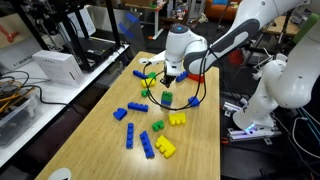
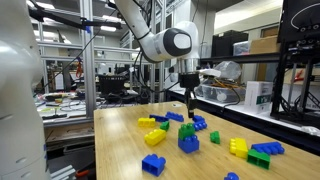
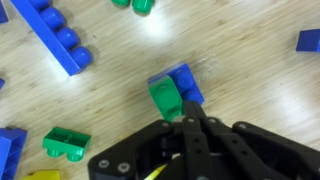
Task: Pick up the green block from the table and put it on the blue block
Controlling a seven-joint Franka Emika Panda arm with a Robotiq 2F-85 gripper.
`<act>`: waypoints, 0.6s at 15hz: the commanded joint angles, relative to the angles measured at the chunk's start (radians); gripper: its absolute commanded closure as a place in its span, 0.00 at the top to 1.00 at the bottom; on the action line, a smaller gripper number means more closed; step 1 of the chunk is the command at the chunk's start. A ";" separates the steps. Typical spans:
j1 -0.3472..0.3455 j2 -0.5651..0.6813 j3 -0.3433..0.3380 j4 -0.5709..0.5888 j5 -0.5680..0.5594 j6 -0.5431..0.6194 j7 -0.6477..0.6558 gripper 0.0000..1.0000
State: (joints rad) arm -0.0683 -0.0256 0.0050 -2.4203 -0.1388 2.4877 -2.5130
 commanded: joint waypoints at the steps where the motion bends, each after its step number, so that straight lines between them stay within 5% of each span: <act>1: 0.014 -0.021 -0.019 -0.055 0.006 0.059 -0.016 0.00; 9: 0.018 -0.007 -0.016 -0.102 0.004 0.118 -0.035 0.00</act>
State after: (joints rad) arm -0.0666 -0.0252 0.0049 -2.4837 -0.1386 2.5513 -2.5205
